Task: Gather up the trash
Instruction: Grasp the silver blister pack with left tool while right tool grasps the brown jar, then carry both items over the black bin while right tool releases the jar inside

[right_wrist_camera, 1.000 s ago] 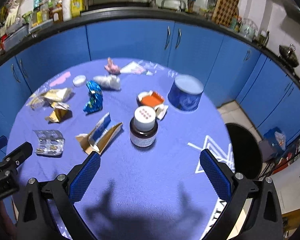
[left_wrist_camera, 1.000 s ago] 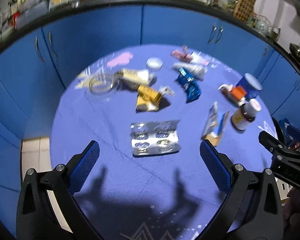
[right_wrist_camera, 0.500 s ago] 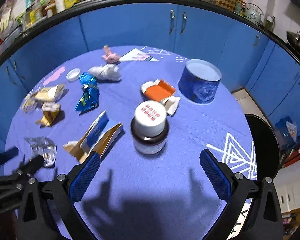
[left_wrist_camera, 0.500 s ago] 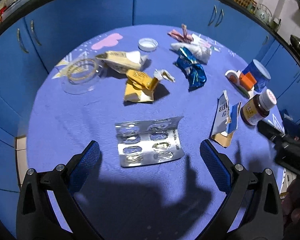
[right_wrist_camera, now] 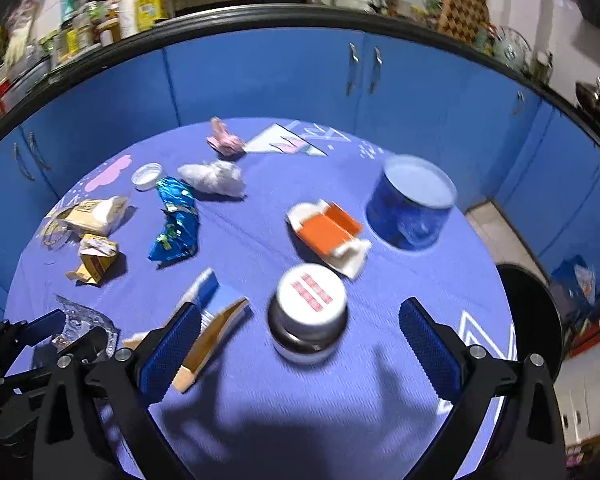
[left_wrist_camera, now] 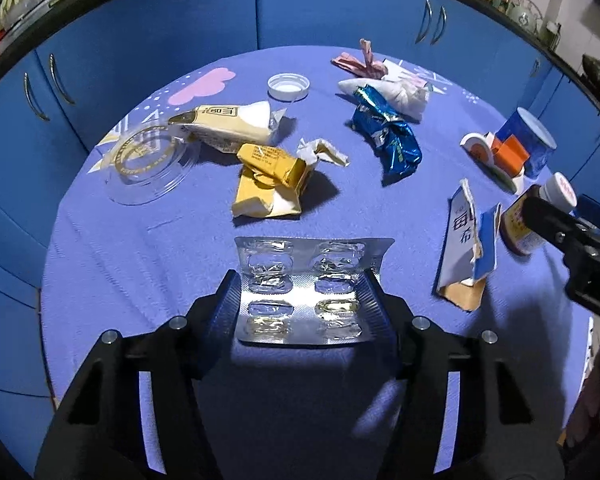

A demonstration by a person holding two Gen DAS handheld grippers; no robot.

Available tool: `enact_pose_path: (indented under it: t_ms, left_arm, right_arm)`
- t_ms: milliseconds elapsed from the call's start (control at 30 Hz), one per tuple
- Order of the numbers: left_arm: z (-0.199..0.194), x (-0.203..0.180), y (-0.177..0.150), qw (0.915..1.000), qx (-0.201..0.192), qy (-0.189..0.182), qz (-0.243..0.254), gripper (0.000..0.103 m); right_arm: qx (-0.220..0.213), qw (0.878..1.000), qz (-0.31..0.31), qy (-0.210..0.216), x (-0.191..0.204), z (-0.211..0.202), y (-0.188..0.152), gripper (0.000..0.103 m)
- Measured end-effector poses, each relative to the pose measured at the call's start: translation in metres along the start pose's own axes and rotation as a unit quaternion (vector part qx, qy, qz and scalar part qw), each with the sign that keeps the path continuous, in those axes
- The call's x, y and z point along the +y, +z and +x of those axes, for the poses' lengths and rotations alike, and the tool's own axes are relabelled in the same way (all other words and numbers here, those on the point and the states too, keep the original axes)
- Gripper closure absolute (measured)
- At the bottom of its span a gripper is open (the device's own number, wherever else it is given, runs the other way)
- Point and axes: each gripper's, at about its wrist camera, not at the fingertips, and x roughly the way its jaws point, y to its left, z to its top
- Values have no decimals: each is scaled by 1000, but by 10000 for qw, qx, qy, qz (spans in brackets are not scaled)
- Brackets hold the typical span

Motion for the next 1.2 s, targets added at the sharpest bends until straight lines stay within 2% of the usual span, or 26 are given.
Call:
enact_pose_path:
  t_ms: [33,100,133,200,367,667,900,1200]
  left_arm:
    - [0,0,1,10000,-11,-18,-16,42]
    - [0,0,2,10000,-37,0,-34,42]
    - [1,-1,2,10000,-46,0,-39,42]
    - [0,-2,3,10000,-72,3,-47,42]
    - [-13,-3,4,9996,-285,49,-77,42]
    - [-42,-22,15,9974,-718,-17,45,42]
    - [-63,-60,26,9943,-1007,-159,326,42]
    - [-71,-131,33,9900,-1087,-410,804,42]
  right_arm:
    - [-1,10000,-31,37,1,1,1,39]
    - [-66,9999,-86,-99,0,3,2,63]
    - [-72,10000,-30,35,-4,4,4,68]
    - [-97,9998,75,147,-9,3,5,72]
    - [-76,9996,98,249,-10,-2,4,74]
    - [-415,9988,200,155,-26,-36,1,74]
    - [-649,9968,440,-125,-63,-62,-5,74]
    - [-804,9919,830,-519,-126,-84,-18,74]
